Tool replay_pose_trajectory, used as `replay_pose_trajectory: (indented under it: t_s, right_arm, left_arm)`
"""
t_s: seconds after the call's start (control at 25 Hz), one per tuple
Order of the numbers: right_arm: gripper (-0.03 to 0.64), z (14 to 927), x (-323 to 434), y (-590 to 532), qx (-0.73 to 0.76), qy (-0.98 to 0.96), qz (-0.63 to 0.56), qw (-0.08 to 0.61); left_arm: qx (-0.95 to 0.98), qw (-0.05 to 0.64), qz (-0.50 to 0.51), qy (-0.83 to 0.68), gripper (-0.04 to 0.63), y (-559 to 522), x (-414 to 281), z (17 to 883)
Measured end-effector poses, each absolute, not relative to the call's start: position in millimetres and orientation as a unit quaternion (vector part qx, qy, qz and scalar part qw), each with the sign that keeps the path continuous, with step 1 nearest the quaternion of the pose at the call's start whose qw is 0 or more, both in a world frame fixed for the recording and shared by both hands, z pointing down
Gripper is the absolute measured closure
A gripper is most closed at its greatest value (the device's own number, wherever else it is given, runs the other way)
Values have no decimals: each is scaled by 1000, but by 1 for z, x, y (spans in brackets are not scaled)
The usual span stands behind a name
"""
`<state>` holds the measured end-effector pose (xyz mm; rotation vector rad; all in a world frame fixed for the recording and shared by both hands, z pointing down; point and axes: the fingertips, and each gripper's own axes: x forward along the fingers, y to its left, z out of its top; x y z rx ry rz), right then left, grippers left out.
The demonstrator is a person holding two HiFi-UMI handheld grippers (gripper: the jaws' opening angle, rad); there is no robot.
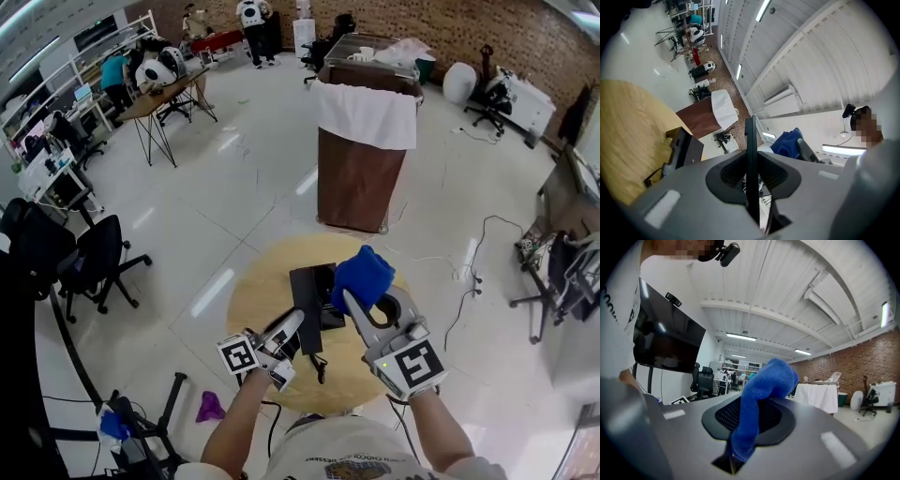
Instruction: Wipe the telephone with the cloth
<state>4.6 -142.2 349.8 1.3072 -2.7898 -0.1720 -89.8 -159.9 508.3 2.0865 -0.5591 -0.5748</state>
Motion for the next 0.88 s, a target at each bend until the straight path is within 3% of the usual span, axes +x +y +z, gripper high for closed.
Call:
replay_pose_trajectory:
  t_s: [0.52,0.88]
  right_arm:
    - [554,384,-10,-134,426,-900,-52,73]
    - [554,411,-25,-140,410,-906,-15,101]
  left_arm:
    - [795,514,-191,-260,531,-211,-93,626]
    - [787,520,-165,-289,531,-235,-88,662]
